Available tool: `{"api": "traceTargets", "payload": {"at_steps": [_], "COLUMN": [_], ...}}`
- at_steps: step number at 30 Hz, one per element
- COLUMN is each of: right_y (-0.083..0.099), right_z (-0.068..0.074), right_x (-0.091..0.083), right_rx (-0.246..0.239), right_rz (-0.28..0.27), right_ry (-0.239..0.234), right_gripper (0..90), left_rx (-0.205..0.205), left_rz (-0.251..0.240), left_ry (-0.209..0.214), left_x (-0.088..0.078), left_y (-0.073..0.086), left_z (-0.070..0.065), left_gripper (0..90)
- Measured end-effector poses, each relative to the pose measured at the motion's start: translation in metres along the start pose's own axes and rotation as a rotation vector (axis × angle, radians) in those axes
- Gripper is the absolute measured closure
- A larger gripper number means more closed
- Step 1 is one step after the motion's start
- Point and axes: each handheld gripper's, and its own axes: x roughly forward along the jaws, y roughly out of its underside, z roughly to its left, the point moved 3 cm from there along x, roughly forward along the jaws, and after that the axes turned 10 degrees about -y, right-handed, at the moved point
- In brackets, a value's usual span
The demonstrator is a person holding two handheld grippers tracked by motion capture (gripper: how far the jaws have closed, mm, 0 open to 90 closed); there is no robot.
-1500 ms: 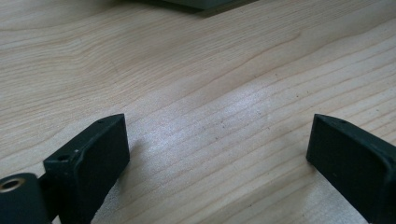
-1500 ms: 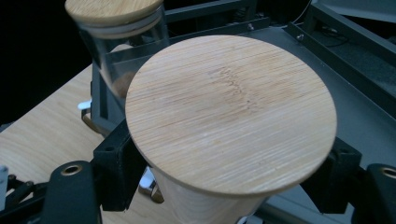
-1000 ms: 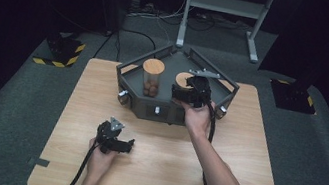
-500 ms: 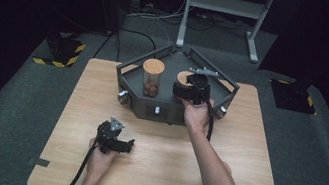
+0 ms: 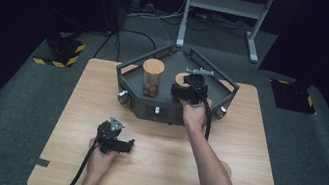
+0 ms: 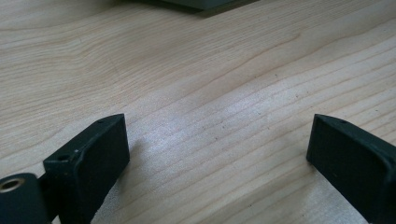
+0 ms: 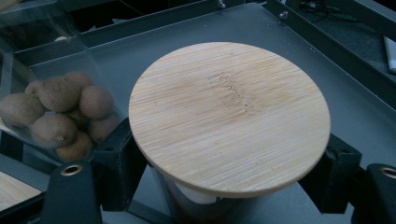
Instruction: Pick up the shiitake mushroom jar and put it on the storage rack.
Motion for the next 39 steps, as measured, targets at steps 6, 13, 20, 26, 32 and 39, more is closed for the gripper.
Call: {"api": "traceTargets", "payload": {"at_steps": [6,13,20,26,32,39], "right_y": [0.001,0.003,0.003,0.002,0.004,0.01], "right_z": [0.002,0.004,0.005,0.004,0.003,0.003], "right_x": [0.0,0.0,0.0,-0.005,-0.012,-0.02], "right_rx": [-0.019,-0.041,-0.032,0.026,0.037,0.071], "right_rz": [0.011,0.021,0.019,0.005,0.029,0.048], "right_ry": [0.007,0.011,0.014,-0.029,-0.032,-0.055], "right_gripper": [25.5,25.2,22.6,10.2,7.1,3.1], "left_rx": [0.001,0.001,0.002,0.001,0.003,0.002], "left_rz": [0.0,0.0,0.0,0.0,0.001,0.001], "left_ry": [0.0,-0.001,-0.002,-0.003,-0.005,-0.005], "left_x": [0.0,0.0,0.0,0.0,0.0,0.0], "left_y": [0.0,0.0,0.0,0.0,0.0,0.0], "left_z": [0.0,0.0,0.0,-0.001,-0.001,-0.001], "left_gripper": [5.9,5.9,6.0,6.0,6.0,5.9]}}
